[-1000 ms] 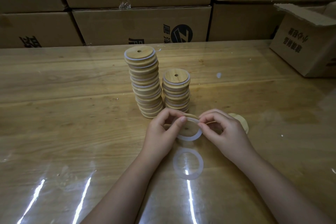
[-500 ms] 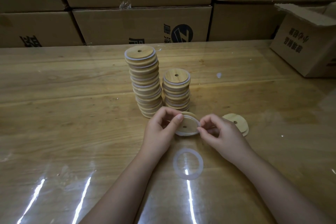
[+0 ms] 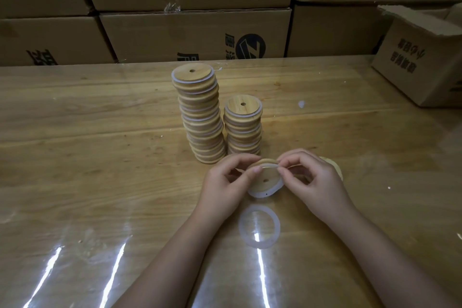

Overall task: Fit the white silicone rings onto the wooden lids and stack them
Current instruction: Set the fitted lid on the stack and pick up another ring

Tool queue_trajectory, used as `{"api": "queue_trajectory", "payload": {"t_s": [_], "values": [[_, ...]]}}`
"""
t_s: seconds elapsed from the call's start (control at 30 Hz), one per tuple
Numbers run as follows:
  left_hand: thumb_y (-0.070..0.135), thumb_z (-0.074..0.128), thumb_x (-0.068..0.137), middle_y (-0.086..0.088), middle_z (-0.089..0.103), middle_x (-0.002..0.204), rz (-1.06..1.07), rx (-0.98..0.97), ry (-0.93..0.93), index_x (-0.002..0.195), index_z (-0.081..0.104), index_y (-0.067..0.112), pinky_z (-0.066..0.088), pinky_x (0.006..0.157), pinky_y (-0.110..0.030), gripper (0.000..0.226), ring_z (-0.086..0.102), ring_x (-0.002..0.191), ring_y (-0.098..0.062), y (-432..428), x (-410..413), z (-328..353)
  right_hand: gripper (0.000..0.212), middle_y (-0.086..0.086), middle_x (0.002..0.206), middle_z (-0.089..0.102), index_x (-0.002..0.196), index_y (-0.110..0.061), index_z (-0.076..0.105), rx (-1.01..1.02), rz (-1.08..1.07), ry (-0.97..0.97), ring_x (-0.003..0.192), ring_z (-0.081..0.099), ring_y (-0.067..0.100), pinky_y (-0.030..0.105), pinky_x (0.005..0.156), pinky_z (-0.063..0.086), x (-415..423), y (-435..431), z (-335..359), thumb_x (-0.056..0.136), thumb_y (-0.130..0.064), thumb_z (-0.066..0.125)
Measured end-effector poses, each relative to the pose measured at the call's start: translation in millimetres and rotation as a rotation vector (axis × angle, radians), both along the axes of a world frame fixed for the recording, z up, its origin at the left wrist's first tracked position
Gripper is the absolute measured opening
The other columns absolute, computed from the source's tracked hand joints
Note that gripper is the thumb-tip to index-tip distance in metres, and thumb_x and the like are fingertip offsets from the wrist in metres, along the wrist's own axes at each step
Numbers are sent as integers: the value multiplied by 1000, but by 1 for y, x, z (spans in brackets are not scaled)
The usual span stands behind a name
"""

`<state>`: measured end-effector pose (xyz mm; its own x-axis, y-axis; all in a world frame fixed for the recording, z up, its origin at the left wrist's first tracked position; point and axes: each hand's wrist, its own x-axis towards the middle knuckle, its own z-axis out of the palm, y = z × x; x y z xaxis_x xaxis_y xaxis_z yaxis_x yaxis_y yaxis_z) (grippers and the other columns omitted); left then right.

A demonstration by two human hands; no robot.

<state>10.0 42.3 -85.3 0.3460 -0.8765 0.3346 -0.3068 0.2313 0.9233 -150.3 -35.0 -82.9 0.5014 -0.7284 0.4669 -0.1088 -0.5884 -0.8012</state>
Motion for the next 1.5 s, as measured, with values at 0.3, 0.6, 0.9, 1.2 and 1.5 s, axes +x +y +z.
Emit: {"api": "queue_trajectory", "payload": {"t_s": [0.3,0.6,0.9,1.2,1.5], "values": [[8,68,84,12,68,80,-16,49,1,93,69,20,46,70,-14,16,60,75,2,0,1,3,25,-9,88,67,75,-24,64,125,61,21,86,63,6,12,70,47,-7,-10,0,81,0,67],[7,67,84,8,68,83,-11,65,2,94,68,18,48,71,-19,15,59,76,-2,1,0,6,29,-5,88,65,76,-30,62,207,116,90,81,61,9,17,71,49,-11,-13,0,84,-2,64],[23,65,76,17,64,75,32,68,47,86,65,23,46,65,-17,11,56,69,1,3,-2,5,15,0,86,64,78,-15,62,160,117,199,79,61,9,19,72,49,-11,-9,-1,81,-1,66],[27,67,78,7,72,94,-21,78,-18,98,70,22,52,83,-27,21,65,93,-7,2,1,2,19,-1,87,65,77,-16,62,170,91,106,82,62,7,15,71,49,-5,-3,0,80,3,65],[28,67,78,12,72,90,-27,91,51,91,69,31,52,79,-25,14,66,87,-5,0,2,2,15,0,84,64,76,-13,62,152,67,179,78,60,9,22,70,52,-5,-4,2,81,0,65]]}}
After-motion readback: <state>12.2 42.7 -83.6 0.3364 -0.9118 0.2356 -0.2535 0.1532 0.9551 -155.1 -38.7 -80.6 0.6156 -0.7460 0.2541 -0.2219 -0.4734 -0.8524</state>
